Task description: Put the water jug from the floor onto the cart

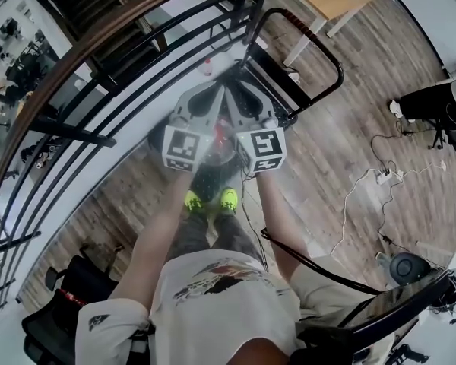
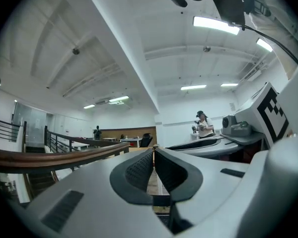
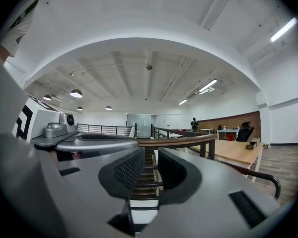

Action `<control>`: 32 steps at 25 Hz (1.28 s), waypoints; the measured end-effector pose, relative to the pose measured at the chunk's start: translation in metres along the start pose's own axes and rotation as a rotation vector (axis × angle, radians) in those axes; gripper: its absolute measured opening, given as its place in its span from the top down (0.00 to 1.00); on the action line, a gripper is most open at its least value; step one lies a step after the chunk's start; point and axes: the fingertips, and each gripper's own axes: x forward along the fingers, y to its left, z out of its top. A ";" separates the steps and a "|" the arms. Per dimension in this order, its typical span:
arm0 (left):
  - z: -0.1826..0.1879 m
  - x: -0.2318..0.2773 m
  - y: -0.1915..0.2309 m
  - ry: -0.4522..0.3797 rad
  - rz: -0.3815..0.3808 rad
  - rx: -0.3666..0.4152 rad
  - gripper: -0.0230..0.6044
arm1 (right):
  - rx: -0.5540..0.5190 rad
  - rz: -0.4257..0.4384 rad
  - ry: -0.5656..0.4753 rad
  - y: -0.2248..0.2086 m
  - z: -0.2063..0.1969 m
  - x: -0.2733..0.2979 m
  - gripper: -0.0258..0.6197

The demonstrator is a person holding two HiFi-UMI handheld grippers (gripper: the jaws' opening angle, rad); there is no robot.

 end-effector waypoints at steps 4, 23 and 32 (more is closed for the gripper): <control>0.016 -0.005 -0.007 -0.016 -0.001 -0.002 0.94 | -0.012 -0.014 -0.011 0.001 0.014 -0.009 0.84; 0.053 -0.027 -0.010 -0.058 0.039 -0.014 0.94 | -0.032 -0.008 -0.054 0.022 0.050 -0.026 0.87; 0.054 -0.029 -0.011 -0.059 0.041 -0.030 0.94 | -0.034 -0.018 -0.059 0.026 0.056 -0.027 0.91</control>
